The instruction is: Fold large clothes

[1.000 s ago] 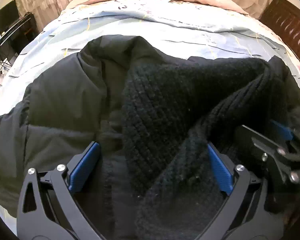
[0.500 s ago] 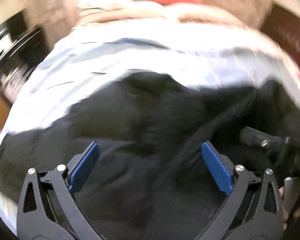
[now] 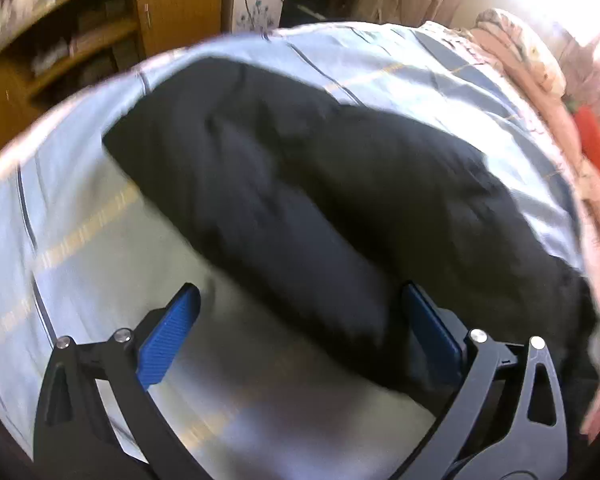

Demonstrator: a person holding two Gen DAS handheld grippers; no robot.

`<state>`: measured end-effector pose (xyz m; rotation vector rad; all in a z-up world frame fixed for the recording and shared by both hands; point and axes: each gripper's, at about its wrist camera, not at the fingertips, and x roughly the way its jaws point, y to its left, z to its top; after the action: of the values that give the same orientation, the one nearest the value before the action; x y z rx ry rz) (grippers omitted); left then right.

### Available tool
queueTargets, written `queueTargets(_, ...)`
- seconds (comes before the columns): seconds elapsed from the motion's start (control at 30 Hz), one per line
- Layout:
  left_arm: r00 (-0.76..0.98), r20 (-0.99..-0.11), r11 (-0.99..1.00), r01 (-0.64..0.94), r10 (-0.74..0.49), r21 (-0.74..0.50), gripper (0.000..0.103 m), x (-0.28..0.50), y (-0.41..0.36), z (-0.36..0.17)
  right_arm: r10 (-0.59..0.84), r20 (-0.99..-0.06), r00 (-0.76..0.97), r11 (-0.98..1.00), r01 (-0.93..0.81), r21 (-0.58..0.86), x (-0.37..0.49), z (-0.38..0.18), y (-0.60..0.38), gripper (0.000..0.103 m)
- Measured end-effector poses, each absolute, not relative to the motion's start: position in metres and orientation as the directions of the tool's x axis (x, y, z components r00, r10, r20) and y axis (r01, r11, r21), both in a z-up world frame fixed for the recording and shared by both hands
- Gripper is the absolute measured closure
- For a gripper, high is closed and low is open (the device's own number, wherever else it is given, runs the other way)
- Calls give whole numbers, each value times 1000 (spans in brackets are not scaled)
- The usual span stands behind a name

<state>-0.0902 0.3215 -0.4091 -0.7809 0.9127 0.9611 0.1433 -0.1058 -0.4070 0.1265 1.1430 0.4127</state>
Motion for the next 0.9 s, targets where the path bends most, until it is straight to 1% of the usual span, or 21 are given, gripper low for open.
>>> queueTargets(0.2,301,-890,391,-907,342,-156,2,-66,373,-411,338,-865,372,934,-243,261,143,-408,-98,1)
queueTargets(0.33,295,-888,428,-895,353,-128,2,-45,389,-414,304,-867,394,947,-227,229,140,-409,-94,1)
queueTargets(0.43,296,-883,473,-876,364,-98,10,-37,387,-416,287,-867,407,953,-214,215,140,-410,-92,1)
queueTargets(0.47,300,-879,485,-870,370,-93,18,-36,386,-417,285,-867,410,954,-212,213,140,-410,-93,1)
queueTargets(0.5,305,-875,495,-865,376,-89,23,-36,385,-417,282,-866,413,955,-210,211,140,-411,-93,1)
queueTargets(0.57,305,-865,529,-847,399,-55,54,-34,378,-414,281,-864,418,955,-208,210,140,-411,-93,1)
queueTargets(0.6,296,-860,555,-831,416,-17,66,-31,372,-412,281,-863,420,955,-207,210,140,-411,-93,1)
queueTargets(0.63,286,-852,593,-805,439,35,71,-23,364,-409,281,-863,421,955,-207,210,140,-411,-93,1)
queueTargets(0.67,280,-846,608,-791,453,63,81,-19,359,-408,282,-862,421,955,-207,211,140,-411,-94,1)
queueTargets(0.7,274,-840,622,-778,468,93,87,-15,354,-405,282,-862,422,955,-206,212,139,-411,-94,1)
queueTargets(0.77,269,-830,635,-762,489,127,91,-7,347,-400,286,-860,422,954,-206,215,139,-411,-94,1)
queueTargets(0.9,315,-815,633,-770,486,79,94,-4,339,-374,301,-856,420,950,-208,232,138,-410,-98,1)
